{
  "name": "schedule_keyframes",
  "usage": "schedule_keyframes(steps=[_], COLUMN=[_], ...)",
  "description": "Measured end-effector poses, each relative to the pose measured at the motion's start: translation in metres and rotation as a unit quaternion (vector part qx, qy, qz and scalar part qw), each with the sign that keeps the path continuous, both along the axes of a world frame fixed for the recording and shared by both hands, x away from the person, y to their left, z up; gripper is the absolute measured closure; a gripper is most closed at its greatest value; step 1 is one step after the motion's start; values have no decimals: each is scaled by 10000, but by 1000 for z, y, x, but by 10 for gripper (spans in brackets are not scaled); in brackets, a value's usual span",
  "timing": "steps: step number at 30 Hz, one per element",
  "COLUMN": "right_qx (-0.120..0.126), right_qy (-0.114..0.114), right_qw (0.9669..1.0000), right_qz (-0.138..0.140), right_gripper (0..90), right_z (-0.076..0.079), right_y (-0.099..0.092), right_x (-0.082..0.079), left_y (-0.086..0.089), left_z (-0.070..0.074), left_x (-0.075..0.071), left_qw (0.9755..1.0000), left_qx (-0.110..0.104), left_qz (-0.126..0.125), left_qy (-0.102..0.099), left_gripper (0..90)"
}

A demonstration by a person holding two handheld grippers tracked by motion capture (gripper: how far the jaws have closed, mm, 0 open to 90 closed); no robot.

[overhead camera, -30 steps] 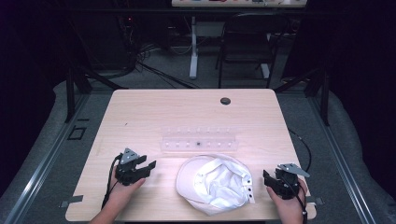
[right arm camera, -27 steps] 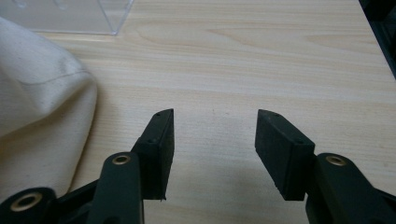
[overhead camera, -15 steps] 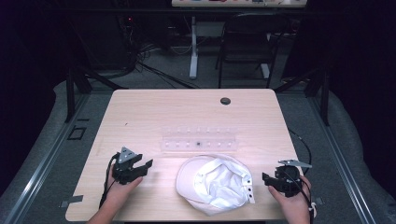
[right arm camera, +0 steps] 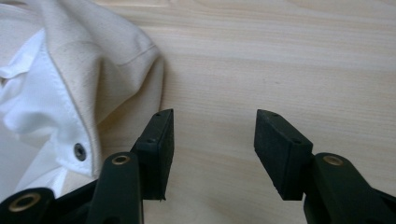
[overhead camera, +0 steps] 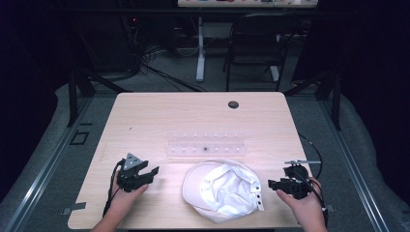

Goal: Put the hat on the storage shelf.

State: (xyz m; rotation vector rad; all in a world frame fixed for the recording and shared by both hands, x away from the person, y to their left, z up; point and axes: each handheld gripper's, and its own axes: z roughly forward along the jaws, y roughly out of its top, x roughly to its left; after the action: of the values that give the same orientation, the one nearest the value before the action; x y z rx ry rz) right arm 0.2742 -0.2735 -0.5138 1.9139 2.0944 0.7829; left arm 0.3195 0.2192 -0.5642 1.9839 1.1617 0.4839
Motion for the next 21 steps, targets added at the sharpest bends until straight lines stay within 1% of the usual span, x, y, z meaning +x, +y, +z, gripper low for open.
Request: schedule_keyframes(steps=[2,3,7,9,10,11,12,14,16,21], right_qx=[102,126,195,343,372,454,521,598,732,733], right_qy=[121,155,276,349,409,469,472,553,647,759], right_qw=[9999,9998,9992,9985,9981,9975,9972,9963,9948,9938], right_qz=[64,91,195,242,275,278,245,278,297,349], right_gripper=[482,482,480,479,479,479,479,479,475,474], right_z=[2,2,5,7,9,10,11,13,14,15], right_y=[0,1,1,1,0,0,0,-1,-2,3], right_x=[0,0,0,1,1,1,1,1,2,3], left_y=[0,0,0,0,0,0,0,0,0,-1], left_z=[0,0,0,0,0,0,0,-1,0,-1], left_x=[0,0,0,0,0,0,0,0,0,0], left_qw=[10000,10000,10000,10000,10000,10000,10000,10000,10000,9999], left_qx=[2,10,26,49,53,43,47,57,64,76], left_qz=[17,4,37,49,52,57,59,63,58,58], left_qy=[19,42,18,24,33,34,36,35,30,34], left_gripper=[473,474,475,475,475,475,475,475,475,475])
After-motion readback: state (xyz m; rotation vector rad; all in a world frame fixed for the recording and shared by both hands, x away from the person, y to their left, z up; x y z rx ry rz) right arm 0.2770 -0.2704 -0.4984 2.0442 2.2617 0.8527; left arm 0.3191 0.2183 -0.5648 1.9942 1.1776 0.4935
